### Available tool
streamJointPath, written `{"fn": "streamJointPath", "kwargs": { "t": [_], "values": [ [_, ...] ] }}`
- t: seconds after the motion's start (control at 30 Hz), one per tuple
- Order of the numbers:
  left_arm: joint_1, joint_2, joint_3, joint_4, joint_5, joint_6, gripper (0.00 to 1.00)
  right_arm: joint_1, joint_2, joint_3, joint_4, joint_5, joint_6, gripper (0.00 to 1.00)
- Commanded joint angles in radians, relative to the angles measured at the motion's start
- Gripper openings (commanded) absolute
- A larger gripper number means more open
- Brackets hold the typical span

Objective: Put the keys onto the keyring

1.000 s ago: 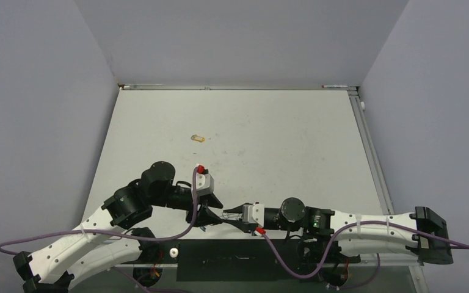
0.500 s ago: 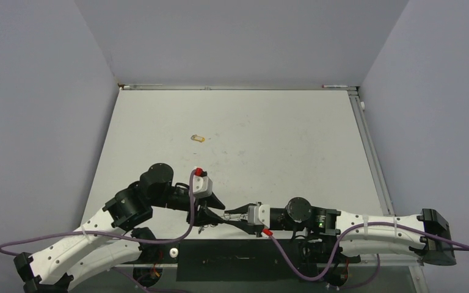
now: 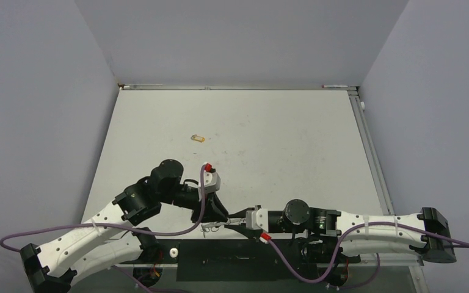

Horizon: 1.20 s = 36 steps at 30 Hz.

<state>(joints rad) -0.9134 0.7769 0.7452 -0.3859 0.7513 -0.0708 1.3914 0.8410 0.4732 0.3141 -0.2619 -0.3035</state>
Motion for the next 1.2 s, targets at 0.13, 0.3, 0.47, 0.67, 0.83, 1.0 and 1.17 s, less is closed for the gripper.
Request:
{"fn": "streamJointPath", "kwargs": {
  "t": [0.13,0.3,0.47,0.67,0.83,1.0,1.17],
  "values": [
    [0.027,0.031,0.014,0.092,0.11,-0.089,0.0,0.011,-0.001,0.075,0.11,0.057,-0.058,0.05],
    [0.097,0.061,-0.016,0.157,0.167,-0.158,0.0,0.018,0.034,0.082,0.114,0.134,-0.09,0.05],
    [0.167,0.087,-0.041,0.225,0.244,-0.206,0.0,0.028,0.037,0.063,0.141,0.273,-0.111,0.07],
    [0.24,0.052,-0.062,0.266,0.197,-0.228,0.0,0.034,0.05,0.057,0.158,0.47,-0.109,0.18],
    [0.28,0.053,-0.082,0.321,0.215,-0.281,0.0,0.042,0.072,0.036,0.22,0.547,-0.126,0.24],
    [0.288,0.059,-0.078,0.309,0.211,-0.268,0.0,0.044,0.073,0.026,0.242,0.549,-0.128,0.29],
    [0.292,0.041,-0.091,0.357,0.23,-0.29,0.0,0.044,0.078,0.017,0.25,0.536,-0.126,0.2]
  ]
}}
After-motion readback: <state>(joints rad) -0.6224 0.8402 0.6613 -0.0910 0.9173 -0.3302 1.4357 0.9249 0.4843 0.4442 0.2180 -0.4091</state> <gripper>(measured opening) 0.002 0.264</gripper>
